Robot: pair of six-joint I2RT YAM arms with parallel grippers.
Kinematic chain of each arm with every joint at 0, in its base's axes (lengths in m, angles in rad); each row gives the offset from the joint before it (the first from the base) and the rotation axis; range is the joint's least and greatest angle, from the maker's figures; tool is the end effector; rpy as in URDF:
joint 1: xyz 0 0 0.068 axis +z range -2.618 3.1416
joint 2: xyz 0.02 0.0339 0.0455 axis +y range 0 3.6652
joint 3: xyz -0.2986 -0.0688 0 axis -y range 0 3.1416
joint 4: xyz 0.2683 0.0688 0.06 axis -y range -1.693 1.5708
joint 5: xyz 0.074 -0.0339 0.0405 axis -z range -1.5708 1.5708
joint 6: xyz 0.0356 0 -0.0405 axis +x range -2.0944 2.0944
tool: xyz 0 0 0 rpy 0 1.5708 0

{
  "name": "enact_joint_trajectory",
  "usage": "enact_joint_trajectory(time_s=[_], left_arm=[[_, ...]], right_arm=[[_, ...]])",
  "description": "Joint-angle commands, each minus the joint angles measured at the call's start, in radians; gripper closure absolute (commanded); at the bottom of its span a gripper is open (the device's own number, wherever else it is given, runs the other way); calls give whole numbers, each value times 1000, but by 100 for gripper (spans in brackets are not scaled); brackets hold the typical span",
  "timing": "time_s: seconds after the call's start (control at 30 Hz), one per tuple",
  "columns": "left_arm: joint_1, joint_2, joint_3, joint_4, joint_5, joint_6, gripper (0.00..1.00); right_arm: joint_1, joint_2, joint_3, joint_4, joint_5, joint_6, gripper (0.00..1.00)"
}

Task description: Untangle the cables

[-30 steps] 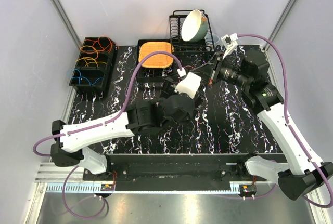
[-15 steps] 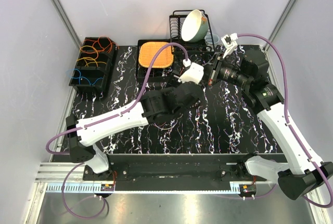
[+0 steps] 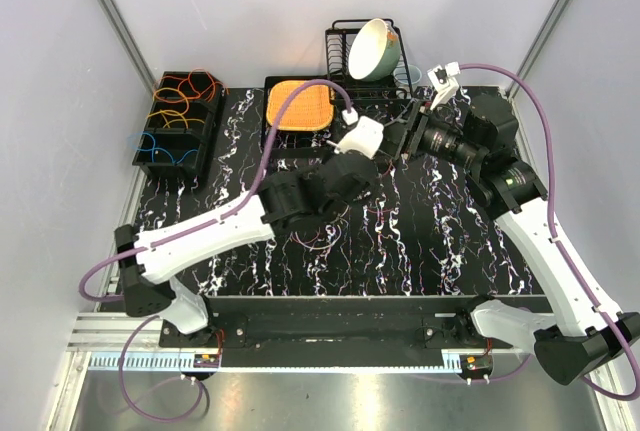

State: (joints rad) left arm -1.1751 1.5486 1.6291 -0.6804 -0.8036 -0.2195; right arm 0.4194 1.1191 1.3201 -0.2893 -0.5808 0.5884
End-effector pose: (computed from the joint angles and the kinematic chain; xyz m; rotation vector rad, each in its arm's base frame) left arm 0.1614 -0.3200 0.4377 0.5022 1.9086 -0.0251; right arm 0.2148 0.1172 0.4854 -0.3267 1.7700 1.2217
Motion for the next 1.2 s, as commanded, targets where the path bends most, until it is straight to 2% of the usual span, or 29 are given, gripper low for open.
enact_joint_trajectory(time_s=[0.0,0.07,0.17,0.2,0.37,0.43,0.63,0.67,0.87,0.9,1.0,1.17], left_arm=[[46,-128,2,61,108,25,100],[86,-159,-8,61,142,23,100],[124,-194,1,56,184,34,100],[129,-200,11,45,190,49,100],[163,-191,153,-13,191,129,100],[176,-170,217,-63,192,166,100],[193,-45,587,-195,150,265,100],[193,-32,612,-209,149,275,100],[198,48,807,-211,133,341,100],[198,57,831,-203,129,357,100],[196,53,842,-150,132,374,100],[199,-8,723,-79,165,339,100]], right_arm=[[7,-25,33,-16,85,-1,40],[7,-25,28,-24,110,1,39],[7,-21,28,-37,148,8,23],[5,-21,27,-42,157,7,13],[7,-12,22,-53,154,-4,5],[7,-8,24,-50,128,-7,5],[7,-10,-47,-15,75,-33,11],[7,-18,-68,2,62,-32,11],[7,-7,-266,200,-36,33,15],[7,-1,-319,276,-51,42,16],[19,39,-398,424,-59,70,16],[67,201,-438,630,1,74,17]])
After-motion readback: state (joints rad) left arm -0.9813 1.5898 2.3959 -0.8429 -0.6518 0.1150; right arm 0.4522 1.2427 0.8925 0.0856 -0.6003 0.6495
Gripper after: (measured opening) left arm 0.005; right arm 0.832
